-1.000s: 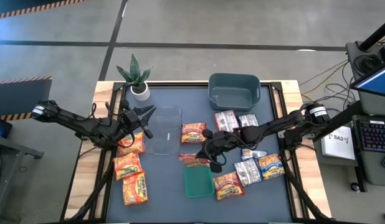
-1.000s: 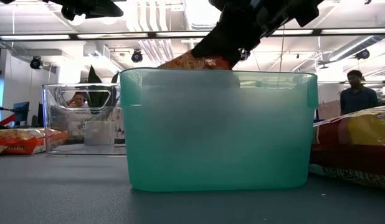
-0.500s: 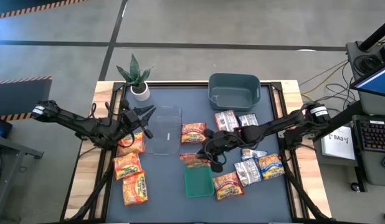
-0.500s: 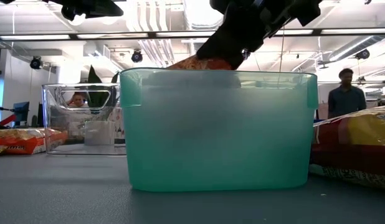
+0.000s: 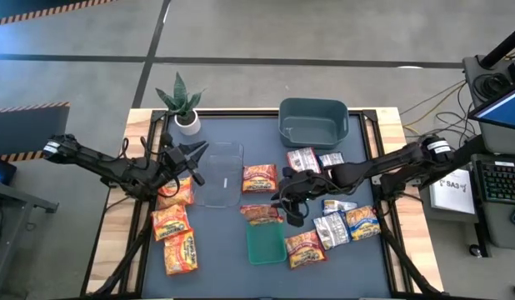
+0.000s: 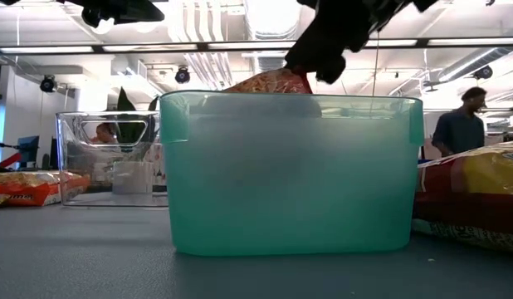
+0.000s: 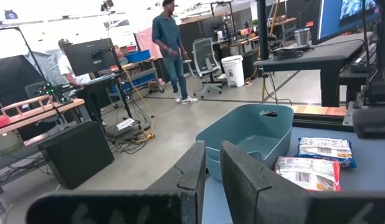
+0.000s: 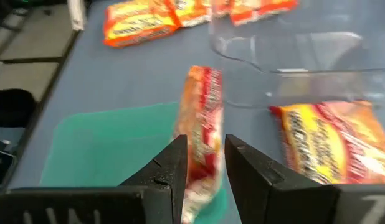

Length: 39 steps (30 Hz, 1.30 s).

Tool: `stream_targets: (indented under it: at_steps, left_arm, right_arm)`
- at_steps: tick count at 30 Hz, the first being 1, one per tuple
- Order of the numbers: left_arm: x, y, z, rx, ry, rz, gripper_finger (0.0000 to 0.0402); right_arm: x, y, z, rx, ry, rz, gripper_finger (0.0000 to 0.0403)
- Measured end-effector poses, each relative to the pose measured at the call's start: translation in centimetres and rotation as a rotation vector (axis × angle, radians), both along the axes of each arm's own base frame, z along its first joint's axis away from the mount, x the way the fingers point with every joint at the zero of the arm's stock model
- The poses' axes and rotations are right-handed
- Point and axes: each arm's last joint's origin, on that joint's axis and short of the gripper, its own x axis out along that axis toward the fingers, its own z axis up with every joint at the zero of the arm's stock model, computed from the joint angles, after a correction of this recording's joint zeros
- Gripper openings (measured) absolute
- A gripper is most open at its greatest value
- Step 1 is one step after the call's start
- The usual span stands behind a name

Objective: Sort Maruchan noodles
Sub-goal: Put the red noodle pack into the green bin

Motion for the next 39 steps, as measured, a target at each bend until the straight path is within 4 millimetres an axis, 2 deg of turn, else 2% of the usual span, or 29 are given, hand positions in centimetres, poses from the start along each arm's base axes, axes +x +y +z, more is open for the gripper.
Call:
stream_targets:
  at_steps: [4, 14, 18, 22, 26, 31, 35, 39]
  left_arm:
    - [0.0, 0.0, 0.0, 0.0, 0.0, 0.0, 0.0032]
    - [0.2, -0.1, -0.2, 0.003, 0.01, 0.0, 0.0032]
    - [0.3, -0.1, -0.3, 0.008, 0.02, 0.0, 0.0032]
    - [0.4, -0.1, -0.3, 0.011, 0.026, 0.0, 0.0032]
    - [0.4, -0.1, -0.3, 0.013, 0.027, 0.0, 0.0032]
    - [0.5, -0.1, -0.4, 0.018, 0.039, 0.0, 0.0032]
    - [0.5, -0.2, -0.5, 0.043, 0.064, 0.001, 0.0032]
    - [0.4, -0.1, -0.4, 0.072, 0.085, 0.001, 0.0032]
  right_arm:
    - [0.2, -0.1, 1.8, -0.017, 0.032, -0.027, 0.0098]
    - [2.8, 0.3, 5.2, -0.002, 0.161, -0.071, 0.0096]
    - [3.4, 0.6, 6.1, -0.11, 0.225, 0.063, 0.0063]
    - [4.5, 0.6, 6.8, -0.026, 0.225, -0.077, 0.0036]
    - [5.2, -0.4, 7.2, 0.021, 0.284, -0.121, 0.0064]
    - [6.0, -1.0, 7.9, 0.024, 0.277, -0.165, 0.013]
    - [6.5, -0.8, 8.0, 0.018, 0.279, -0.084, 0.0179]
    - [6.1, -0.6, 7.8, 0.016, 0.318, -0.048, 0.0199]
